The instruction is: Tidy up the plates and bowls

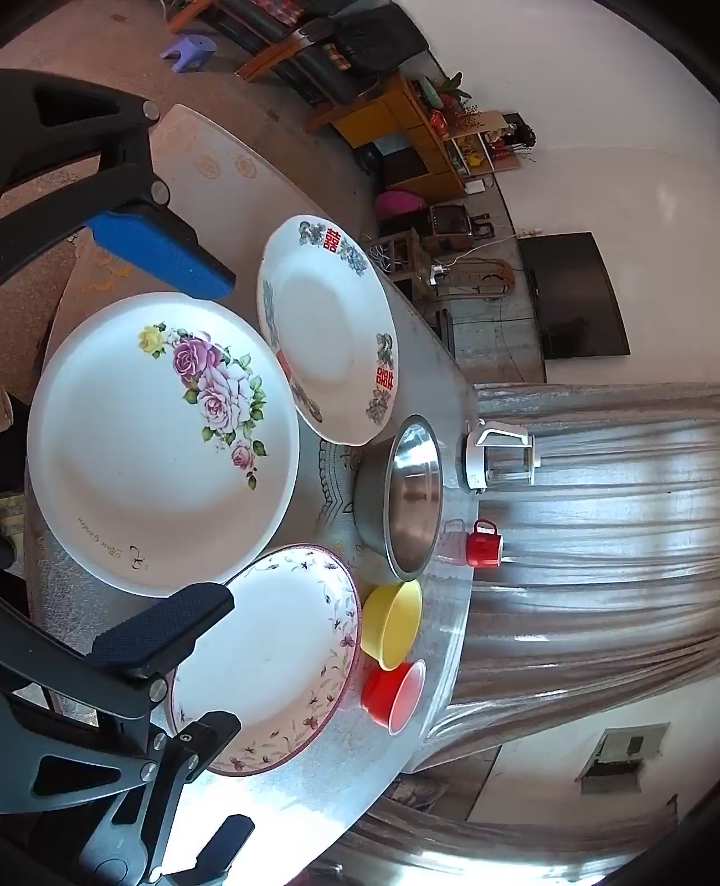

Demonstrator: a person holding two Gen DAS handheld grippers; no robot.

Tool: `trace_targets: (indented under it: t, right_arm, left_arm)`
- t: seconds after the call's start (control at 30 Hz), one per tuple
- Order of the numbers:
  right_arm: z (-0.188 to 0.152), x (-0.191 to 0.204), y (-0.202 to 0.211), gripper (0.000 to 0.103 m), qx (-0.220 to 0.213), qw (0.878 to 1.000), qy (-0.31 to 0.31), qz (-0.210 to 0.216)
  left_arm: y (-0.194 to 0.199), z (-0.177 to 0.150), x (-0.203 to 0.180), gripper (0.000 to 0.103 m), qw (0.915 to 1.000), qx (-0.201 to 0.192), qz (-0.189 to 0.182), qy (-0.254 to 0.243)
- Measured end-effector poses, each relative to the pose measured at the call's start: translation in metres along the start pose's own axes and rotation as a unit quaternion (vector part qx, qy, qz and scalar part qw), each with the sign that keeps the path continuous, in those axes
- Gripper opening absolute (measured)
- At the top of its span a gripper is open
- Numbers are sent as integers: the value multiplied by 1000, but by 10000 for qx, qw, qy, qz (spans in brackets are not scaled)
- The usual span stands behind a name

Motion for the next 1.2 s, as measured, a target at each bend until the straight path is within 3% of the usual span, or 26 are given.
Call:
trace_targets:
  t: [0.57, 1.2]
  right_arm:
    - [-5, -4, -1, 99, 43, 9999, -96, 52]
    - [0, -2, 19, 99, -169, 9998, -54, 49]
  left_arm:
    - [-3, -4, -5, 103, 9998, 174, -43, -101]
    - [13, 0, 4, 103, 10000, 17, -61, 34]
Point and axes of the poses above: each gripper's, at about its wrist camera, not at the fingertips, and y roughly against the way its jaws point, x to its left, z to its top, the point moved 1 cm from there along -y, roughly the way its jaws point, and after that the axes turned 13 degrees about -x, right-handed, at the moved point
